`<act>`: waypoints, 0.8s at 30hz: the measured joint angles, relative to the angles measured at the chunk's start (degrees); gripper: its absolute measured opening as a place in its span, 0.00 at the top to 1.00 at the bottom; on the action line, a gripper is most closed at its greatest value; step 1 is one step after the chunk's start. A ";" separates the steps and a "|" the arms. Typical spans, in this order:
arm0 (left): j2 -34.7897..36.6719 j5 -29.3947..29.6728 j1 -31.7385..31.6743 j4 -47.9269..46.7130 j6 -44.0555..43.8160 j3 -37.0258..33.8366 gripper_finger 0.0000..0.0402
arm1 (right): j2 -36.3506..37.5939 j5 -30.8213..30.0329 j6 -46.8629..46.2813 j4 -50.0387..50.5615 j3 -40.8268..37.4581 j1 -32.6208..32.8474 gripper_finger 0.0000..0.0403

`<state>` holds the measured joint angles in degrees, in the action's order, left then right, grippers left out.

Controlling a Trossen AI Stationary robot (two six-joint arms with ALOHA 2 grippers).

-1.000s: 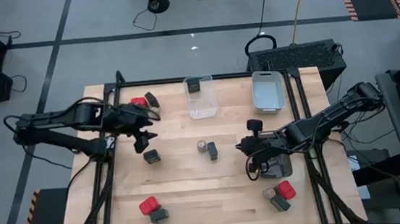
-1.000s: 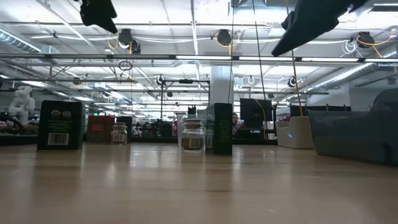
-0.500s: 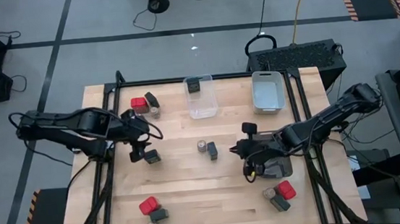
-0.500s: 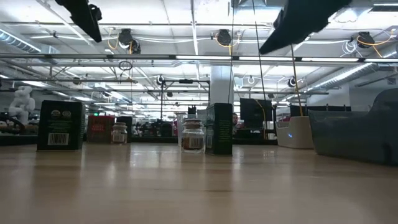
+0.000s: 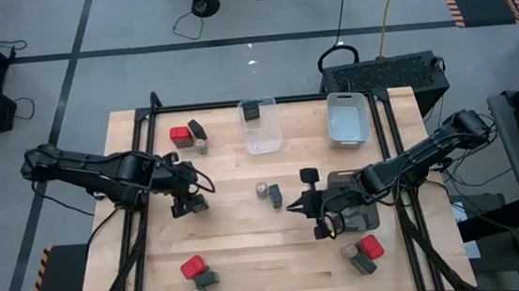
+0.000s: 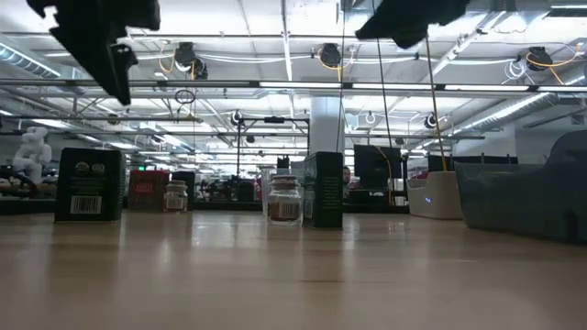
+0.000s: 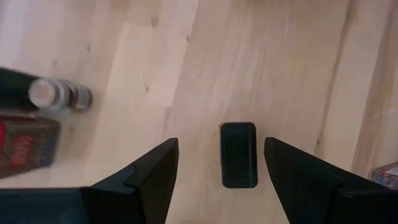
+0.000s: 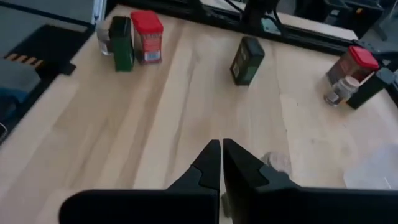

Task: Sort spices by type
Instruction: Put the black seasoning can into the transparent bin

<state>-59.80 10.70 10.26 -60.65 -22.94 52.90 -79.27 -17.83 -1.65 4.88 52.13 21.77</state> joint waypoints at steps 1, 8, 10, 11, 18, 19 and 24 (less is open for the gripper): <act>0.32 -0.36 0.05 0.65 -0.80 -0.98 0.39 | 0.47 0.00 0.14 -0.33 -1.16 -0.09 1.00; 0.98 -1.40 1.26 6.89 -3.82 -6.85 0.39 | 6.66 0.07 -0.65 -7.41 -10.25 -3.30 1.00; 1.01 -1.41 1.53 9.07 -3.80 -8.19 0.39 | 8.45 0.20 -1.24 -8.26 -11.82 -3.89 1.00; 0.97 -1.42 1.53 9.54 -3.81 -8.67 0.39 | 9.23 0.24 -1.86 -8.57 -12.30 -4.07 1.00; 0.98 -1.48 1.52 10.73 -6.21 -12.70 0.39 | 11.52 3.24 -2.36 -8.59 -13.43 -4.18 1.00; 0.98 -1.60 1.51 11.17 -6.64 -13.30 0.39 | 11.52 3.26 -2.23 -8.56 -13.43 -4.16 1.00; 1.08 -2.03 1.51 14.74 -6.80 -15.73 0.39 | 11.52 3.22 -2.06 -8.21 -13.43 -4.23 1.00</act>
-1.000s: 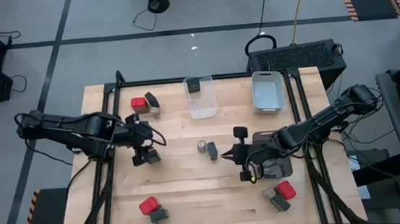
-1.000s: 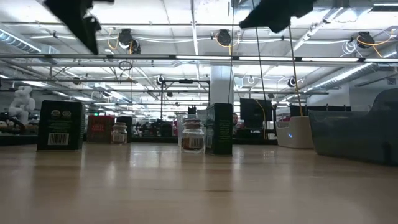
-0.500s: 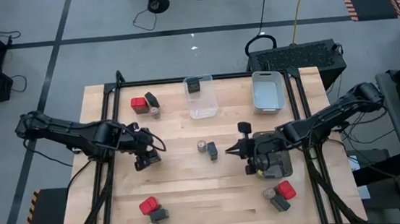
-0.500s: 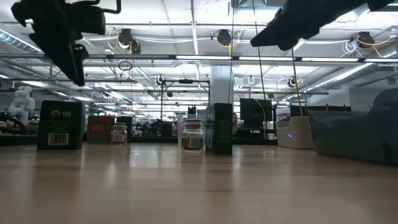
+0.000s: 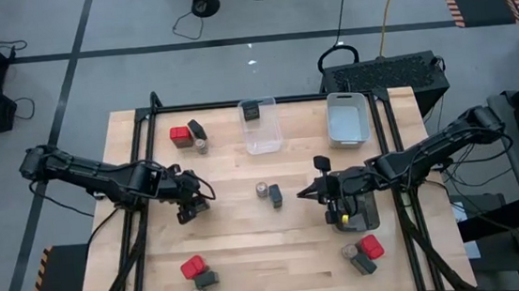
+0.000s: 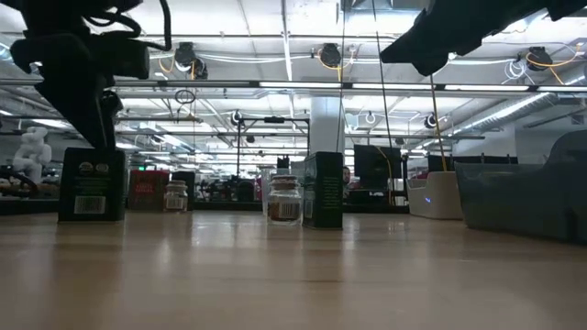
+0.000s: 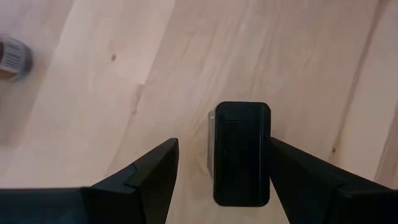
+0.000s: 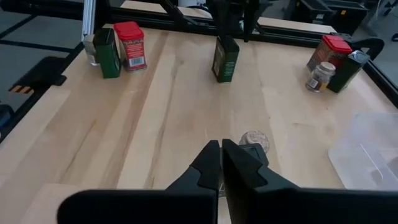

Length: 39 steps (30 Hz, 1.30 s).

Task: Sort spices by type
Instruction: Put the black seasoning can into the transparent bin

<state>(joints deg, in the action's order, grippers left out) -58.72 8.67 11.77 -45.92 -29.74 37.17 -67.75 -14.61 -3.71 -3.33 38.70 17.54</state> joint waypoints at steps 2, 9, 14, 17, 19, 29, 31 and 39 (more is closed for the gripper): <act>0.02 -0.35 0.00 0.86 0.00 -0.51 0.39 | 0.00 0.00 -0.01 0.00 0.00 0.02 1.00; -0.04 -2.64 0.00 2.43 1.54 -0.47 0.39 | 0.00 0.00 0.05 0.22 0.00 0.02 1.00; 0.00 -1.02 -0.13 0.86 2.16 0.32 0.39 | 0.00 -0.02 0.03 0.22 0.00 0.02 1.00; 0.04 -0.02 -0.13 -0.63 3.07 0.94 0.39 | 0.00 -0.02 -0.04 0.21 -0.02 0.02 1.00; 0.37 0.39 -0.13 -0.41 3.56 1.31 0.39 | 0.00 -0.02 -0.06 0.20 -0.02 0.02 1.00; 1.81 -1.17 -0.13 0.36 3.18 2.40 0.39 | 0.00 -0.04 -0.11 0.19 -0.02 0.00 1.00; 1.84 -1.17 -0.11 0.49 3.06 2.40 0.39 | 0.00 -0.04 -0.11 0.20 -0.02 0.02 1.00; 1.84 -2.22 0.00 4.05 3.08 1.67 0.39 | 0.00 -0.04 -0.11 0.22 -0.02 0.00 1.00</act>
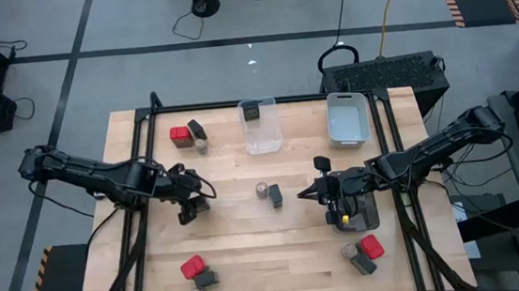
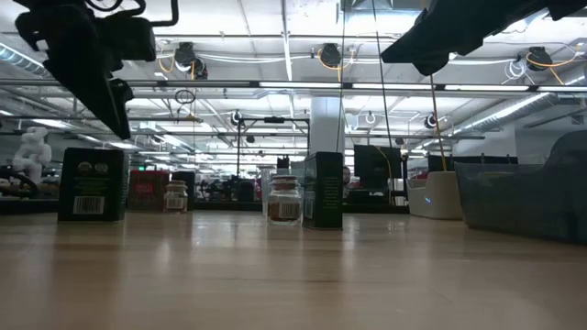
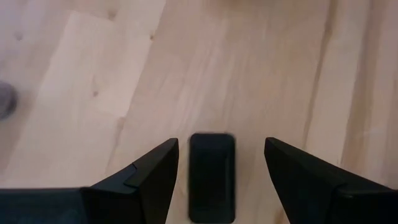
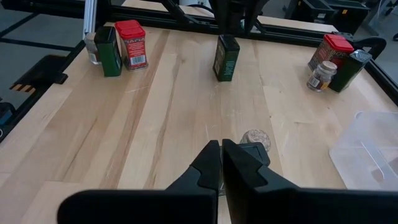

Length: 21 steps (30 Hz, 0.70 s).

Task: Sort spices by type
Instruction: Put the black seasoning can into the transparent bin

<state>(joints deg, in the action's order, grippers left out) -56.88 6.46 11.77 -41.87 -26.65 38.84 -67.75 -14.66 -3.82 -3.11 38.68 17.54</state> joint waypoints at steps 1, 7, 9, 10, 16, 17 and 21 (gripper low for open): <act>-0.02 -0.45 0.00 0.26 -0.03 -0.42 0.39 | 0.00 0.00 0.00 0.02 0.00 0.00 1.00; -0.02 -0.46 0.00 0.14 -0.04 -2.71 0.39 | 0.00 0.00 -0.01 0.29 -0.02 0.00 1.00; -0.02 -0.47 0.00 0.44 -0.04 -2.74 0.39 | 0.00 0.00 -0.02 0.35 -0.02 0.00 1.00; -0.02 -0.49 0.00 0.80 -0.04 -2.74 0.39 | 0.00 0.00 -0.02 0.35 -0.02 0.00 1.00; -0.23 -1.21 0.00 0.87 -0.04 -2.74 0.39 | 0.00 0.00 -0.02 0.37 -0.02 0.02 1.00; -0.38 -1.57 0.00 0.82 -0.04 -2.74 0.39 | 0.00 0.00 -0.02 0.37 -0.02 0.00 1.00; -1.38 -1.67 0.00 0.46 -0.02 -2.74 0.39 | 0.00 0.00 -0.02 0.39 -0.02 0.00 1.00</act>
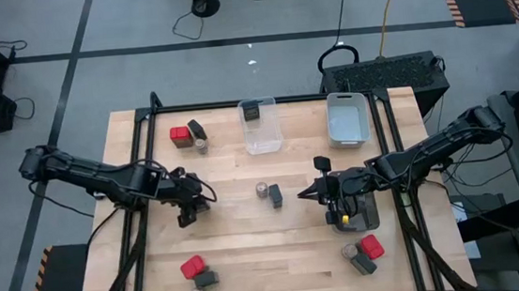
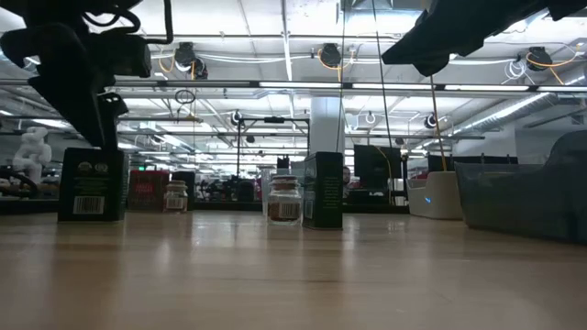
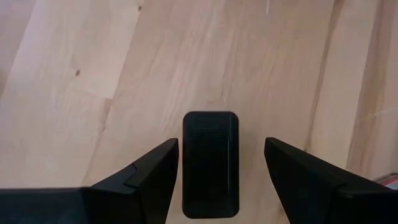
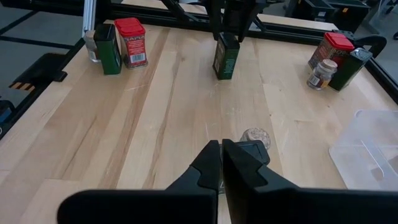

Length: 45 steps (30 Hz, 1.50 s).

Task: Sort spices by type
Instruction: Put the black seasoning can into the transparent bin

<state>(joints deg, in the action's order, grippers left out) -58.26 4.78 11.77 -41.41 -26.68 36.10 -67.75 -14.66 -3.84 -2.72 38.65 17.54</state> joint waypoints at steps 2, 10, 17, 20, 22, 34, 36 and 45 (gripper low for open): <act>-0.76 0.04 0.00 -0.02 0.00 0.00 0.39 | 0.00 0.00 0.00 0.04 0.00 0.01 1.00; -4.64 0.04 0.00 -0.04 0.04 0.00 0.39 | 0.00 -0.02 0.00 0.50 0.01 0.02 1.00; -7.72 0.07 0.00 -0.06 0.11 0.00 0.39 | 0.00 -0.01 -0.01 0.57 0.00 0.01 1.00; -8.11 0.06 0.00 -0.04 0.13 0.00 0.40 | 0.00 -0.01 0.00 0.57 0.00 0.01 1.00; -8.11 0.06 0.00 -0.04 0.13 0.02 0.43 | 0.02 -0.02 -0.02 0.57 0.02 0.00 1.00; -8.07 -0.31 -0.31 -4.15 1.76 2.19 0.68 | 0.02 -0.02 0.00 0.57 0.00 0.00 1.00; -8.07 -0.40 -0.97 -6.37 2.66 4.58 0.68 | 0.00 -0.03 0.00 0.57 0.00 0.00 1.00; -8.09 5.19 -6.36 -7.01 14.64 19.46 0.68 | 0.02 -0.26 0.08 0.57 0.00 0.01 1.00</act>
<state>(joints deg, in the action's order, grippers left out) -66.35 9.97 5.41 -48.42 -12.04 55.56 -67.72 -14.91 -3.75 -2.15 38.65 17.55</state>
